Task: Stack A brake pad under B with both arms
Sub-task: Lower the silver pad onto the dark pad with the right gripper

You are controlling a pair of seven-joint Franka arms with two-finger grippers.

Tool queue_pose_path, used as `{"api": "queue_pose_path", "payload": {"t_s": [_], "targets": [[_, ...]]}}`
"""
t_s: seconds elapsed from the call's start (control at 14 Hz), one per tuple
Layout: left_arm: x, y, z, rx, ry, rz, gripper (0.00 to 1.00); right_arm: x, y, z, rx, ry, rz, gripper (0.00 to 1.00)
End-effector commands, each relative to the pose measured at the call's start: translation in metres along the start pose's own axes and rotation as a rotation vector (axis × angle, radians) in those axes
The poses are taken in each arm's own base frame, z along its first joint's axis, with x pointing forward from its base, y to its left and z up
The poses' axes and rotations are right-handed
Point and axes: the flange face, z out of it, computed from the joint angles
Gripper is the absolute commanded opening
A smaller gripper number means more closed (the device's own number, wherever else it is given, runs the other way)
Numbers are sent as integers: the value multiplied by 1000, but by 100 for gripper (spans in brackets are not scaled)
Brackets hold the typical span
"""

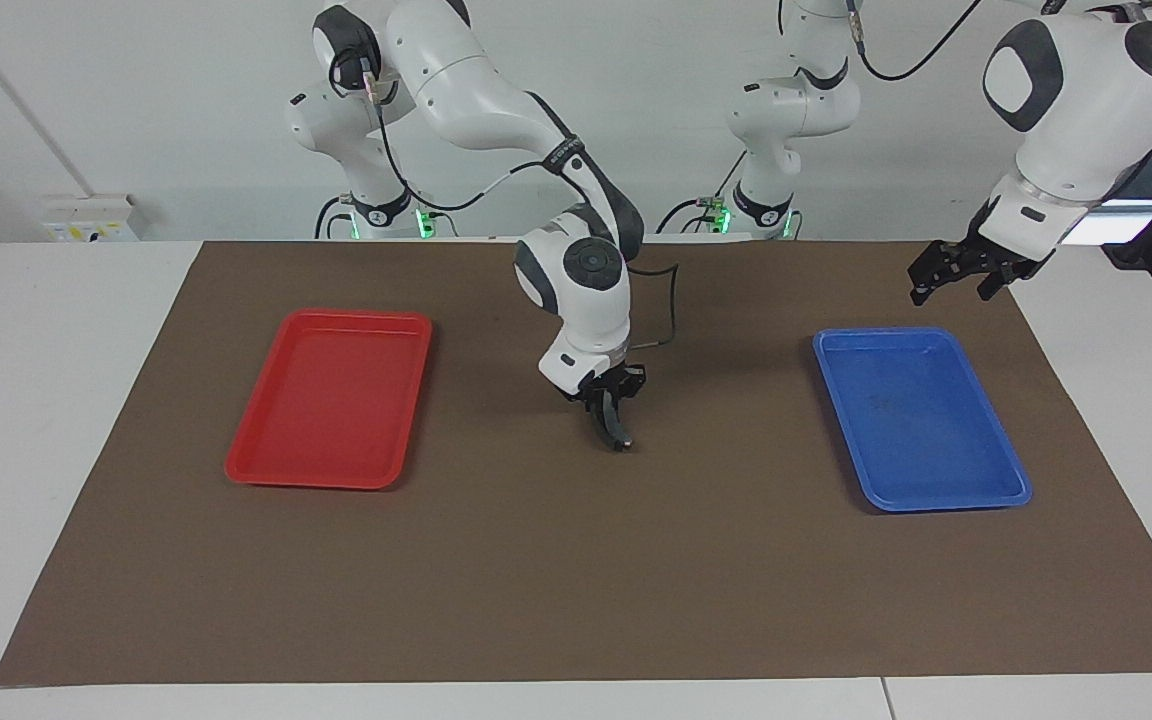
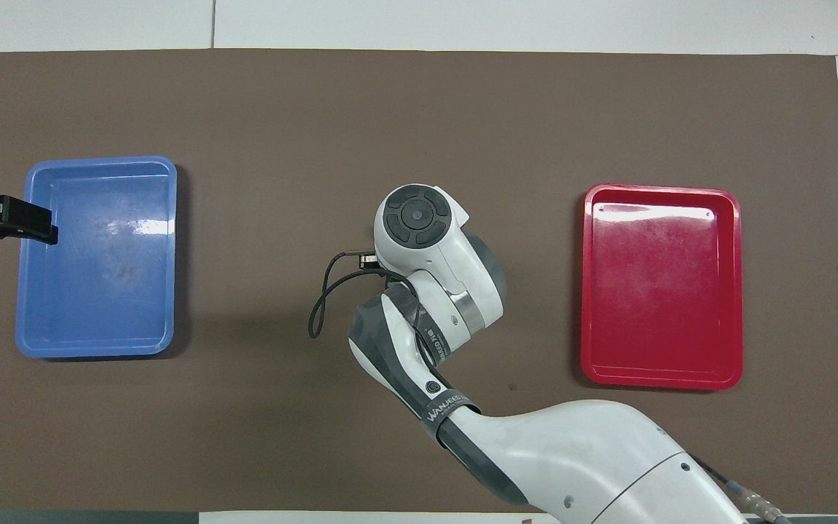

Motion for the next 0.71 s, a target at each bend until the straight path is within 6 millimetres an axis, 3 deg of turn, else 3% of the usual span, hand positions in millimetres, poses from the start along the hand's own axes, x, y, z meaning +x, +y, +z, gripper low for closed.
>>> {"api": "queue_pose_path", "payload": {"t_s": [0.0, 0.29, 0.36, 0.43, 0.5, 0.64], "targets": [[-9, -5, -1, -10, 12, -3, 99, -11, 7, 2, -4, -12, -30, 1], [-8, -4, -1, -10, 16, 0, 99, -18, 7, 5, -12, -24, -40, 4], [-9, -6, -2, -10, 18, -6, 99, -18, 7, 4, -10, -20, -42, 13], [-8, -8, -1, -9, 15, -9, 99, -18, 7, 5, -10, -20, -40, 47], [-9, -9, -2, -9, 18, -11, 99, -20, 6, 6, -12, -23, -40, 99], [-9, -9, -2, -9, 18, -9, 99, -19, 1, -3, -11, -14, -49, 100]]}}
